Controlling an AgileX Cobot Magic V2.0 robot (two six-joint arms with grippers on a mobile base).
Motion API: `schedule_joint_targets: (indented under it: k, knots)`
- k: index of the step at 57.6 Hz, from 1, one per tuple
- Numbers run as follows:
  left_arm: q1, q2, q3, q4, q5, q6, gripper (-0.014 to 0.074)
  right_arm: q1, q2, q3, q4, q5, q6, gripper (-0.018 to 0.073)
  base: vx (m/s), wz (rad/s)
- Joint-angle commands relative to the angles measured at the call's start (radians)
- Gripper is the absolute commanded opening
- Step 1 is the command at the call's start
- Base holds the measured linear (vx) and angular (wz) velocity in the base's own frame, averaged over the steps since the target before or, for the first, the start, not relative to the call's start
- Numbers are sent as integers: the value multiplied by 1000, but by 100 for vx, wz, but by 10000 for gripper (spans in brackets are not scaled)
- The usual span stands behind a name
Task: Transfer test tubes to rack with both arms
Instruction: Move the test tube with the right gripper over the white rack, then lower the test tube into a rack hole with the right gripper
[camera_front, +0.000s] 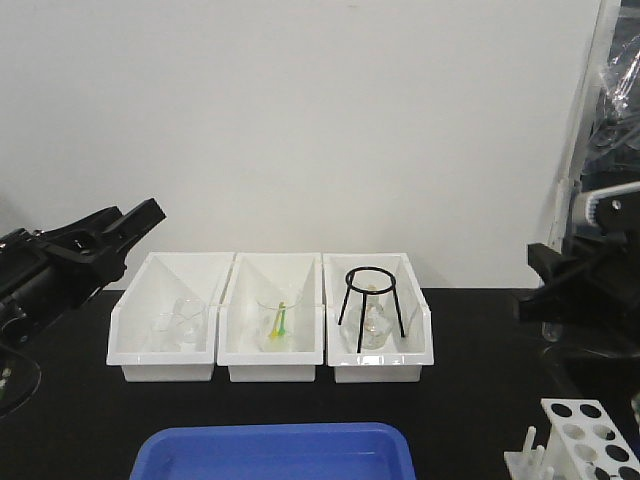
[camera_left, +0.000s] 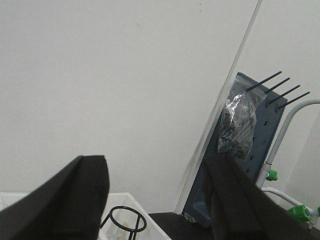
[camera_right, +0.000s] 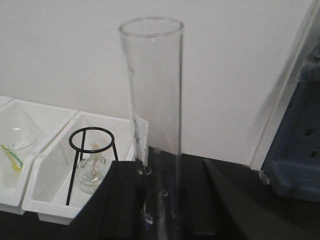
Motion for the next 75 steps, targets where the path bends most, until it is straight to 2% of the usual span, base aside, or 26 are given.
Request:
schedule_joint_targets:
  k: [1, 12, 34, 45, 55, 64, 75]
  knots:
    - [1, -39, -33, -28, -61, 2, 536, -7, -63, 60, 18, -182, 3, -9, 0, 0]
    - [1, -39, -33, -28, -60, 2, 536, -7, -136, 263, 60, -424, 18, -9, 0, 0]
    - [1, -39, -33, -28, -59, 2, 536, -7, -196, 393, 71, -422, 36, -9, 0, 0]
    - [1, -39, -33, -29, -58, 2, 536, -7, -196, 451, 66, -455, 90, -9, 0, 0]
    - [1, -39, -33, -29, -58, 2, 536, -6, -196, 497, 22, -481, 151, -9, 0, 0]
    - [1, -39, -33, -29, -58, 2, 536, -6, -178, 505, -17, -518, 155, -9, 0, 0]
    - [1, -39, -33, -29, -59, 2, 536, -6, -117, 505, -18, -570, 166, -9, 0, 0]
